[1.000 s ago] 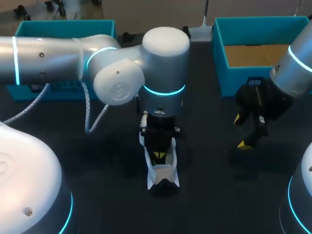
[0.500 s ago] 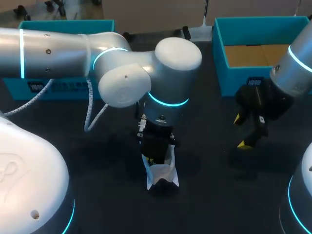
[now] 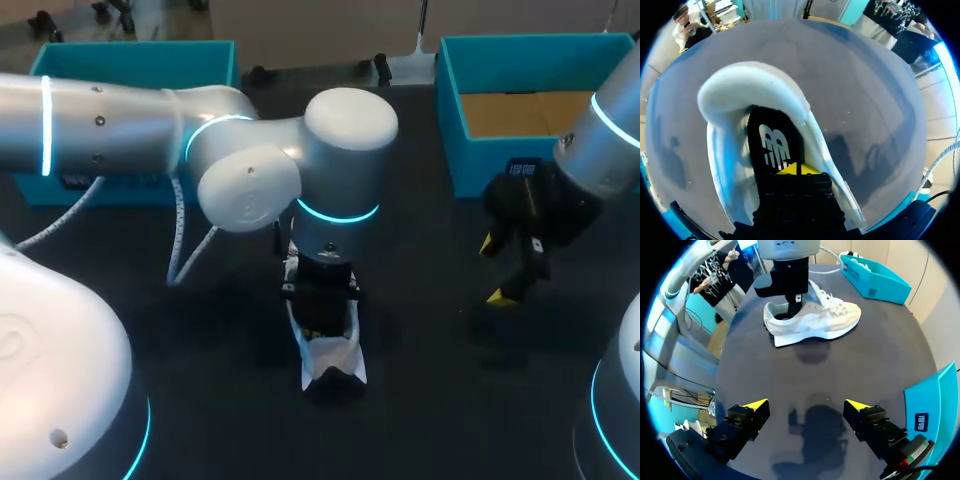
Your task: Take the shoe out of the shoebox, open the shoe tongue, remove and reinsert the insole, then place the shoe into the shoebox
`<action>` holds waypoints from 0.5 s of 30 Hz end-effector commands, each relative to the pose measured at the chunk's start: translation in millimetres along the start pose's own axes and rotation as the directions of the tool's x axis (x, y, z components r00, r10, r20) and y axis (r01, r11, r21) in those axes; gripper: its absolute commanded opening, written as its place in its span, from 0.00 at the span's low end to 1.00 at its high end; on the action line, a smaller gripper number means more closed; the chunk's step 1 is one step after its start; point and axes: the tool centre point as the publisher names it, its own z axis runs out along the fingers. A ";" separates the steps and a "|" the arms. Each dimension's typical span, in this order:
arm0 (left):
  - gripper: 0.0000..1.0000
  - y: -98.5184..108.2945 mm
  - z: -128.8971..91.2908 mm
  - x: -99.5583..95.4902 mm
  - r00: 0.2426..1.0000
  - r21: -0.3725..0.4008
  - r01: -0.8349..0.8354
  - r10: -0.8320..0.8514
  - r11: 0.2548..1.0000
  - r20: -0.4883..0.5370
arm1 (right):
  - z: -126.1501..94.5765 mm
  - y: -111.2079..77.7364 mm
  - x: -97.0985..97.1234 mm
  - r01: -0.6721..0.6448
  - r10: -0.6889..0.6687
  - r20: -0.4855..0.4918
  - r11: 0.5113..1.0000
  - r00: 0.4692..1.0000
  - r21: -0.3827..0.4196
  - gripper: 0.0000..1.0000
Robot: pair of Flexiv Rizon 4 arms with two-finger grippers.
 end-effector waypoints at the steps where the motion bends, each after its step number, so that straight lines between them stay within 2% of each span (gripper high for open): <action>1: 0.00 0.1 23.8 -1.6 0.998 -0.011 0.027 -0.026 1.000 0.053 | 0.2 0.3 1.0 -0.001 0.001 0.003 1.000 1.000 0.004 1.00; 4: 0.00 0.2 18.2 -4.2 0.997 -0.012 0.032 -0.031 0.999 0.074 | 0.2 0.3 1.0 -0.001 0.001 0.003 1.000 1.000 0.004 1.00; 11: 0.00 -15.1 -20.8 -4.0 0.996 -0.064 -0.059 0.063 0.996 0.062 | 0.2 0.3 1.0 -0.001 0.001 0.003 1.000 1.000 0.004 1.00; 15: 0.00 -19.7 -40.0 -5.9 0.993 -0.058 -0.089 0.093 0.994 0.072 | 0.2 0.3 1.0 -0.001 0.001 0.003 1.000 1.000 0.004 1.00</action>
